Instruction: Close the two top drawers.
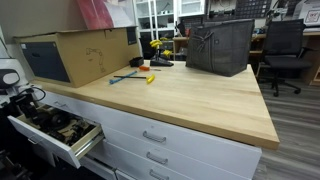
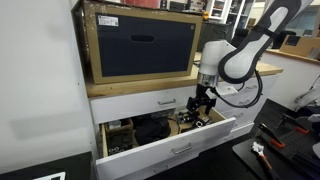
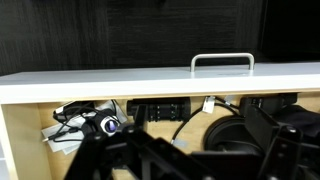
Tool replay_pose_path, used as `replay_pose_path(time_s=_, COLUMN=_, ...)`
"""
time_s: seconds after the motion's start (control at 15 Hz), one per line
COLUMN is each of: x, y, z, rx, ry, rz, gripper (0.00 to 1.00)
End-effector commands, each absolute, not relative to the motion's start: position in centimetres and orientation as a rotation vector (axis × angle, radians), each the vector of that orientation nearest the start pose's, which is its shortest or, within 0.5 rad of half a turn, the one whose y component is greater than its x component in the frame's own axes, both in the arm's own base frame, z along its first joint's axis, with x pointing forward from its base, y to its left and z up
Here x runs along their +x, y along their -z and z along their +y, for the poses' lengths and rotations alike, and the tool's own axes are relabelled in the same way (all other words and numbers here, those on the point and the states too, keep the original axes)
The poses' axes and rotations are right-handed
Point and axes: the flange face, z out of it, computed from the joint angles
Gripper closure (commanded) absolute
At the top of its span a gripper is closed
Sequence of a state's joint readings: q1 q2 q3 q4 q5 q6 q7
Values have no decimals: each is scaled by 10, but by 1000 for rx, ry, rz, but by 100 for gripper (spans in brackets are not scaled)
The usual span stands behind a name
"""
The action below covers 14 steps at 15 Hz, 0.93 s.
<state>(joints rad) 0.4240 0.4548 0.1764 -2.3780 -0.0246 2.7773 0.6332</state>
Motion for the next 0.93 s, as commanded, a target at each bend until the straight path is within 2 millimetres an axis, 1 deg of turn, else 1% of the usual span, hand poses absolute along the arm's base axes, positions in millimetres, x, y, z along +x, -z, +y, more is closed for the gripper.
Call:
replay_pose_path(time_s=0.0, x=390, y=-116, z=292, rx=-3089, ry=-113, rz=23, gripper=0)
replay_pose_path(time_s=0.27, x=374, y=-96, z=300, rx=-3104, ry=-156, rz=-32, gripper=0)
replay_pose_path(time_s=0.33, x=371, y=-92, z=302, rx=-3111, ry=-157, rz=-50, gripper=3)
replay_pose_path(time_s=0.4, x=368, y=-88, z=303, rx=-3112, ry=-167, rz=-57, gripper=26)
replay_pose_path(time_s=0.47, x=367, y=-85, z=304, rx=-3114, ry=-166, rz=-62, gripper=27)
replay_pose_path(time_s=0.53, x=366, y=-82, z=306, rx=-3117, ry=-169, rz=-69, gripper=32)
replay_pose_path(time_s=0.6, x=366, y=-80, z=307, rx=-3116, ry=-167, rz=-69, gripper=40)
replay_pose_path(time_s=0.67, x=365, y=-78, z=308, rx=-3115, ry=-164, rz=-71, gripper=49)
replay_pose_path(time_s=0.8, x=364, y=-73, z=310, rx=-3114, ry=-160, rz=-77, gripper=63)
replay_pose_path(time_s=0.87, x=363, y=-71, z=311, rx=-3112, ry=-157, rz=-80, gripper=71)
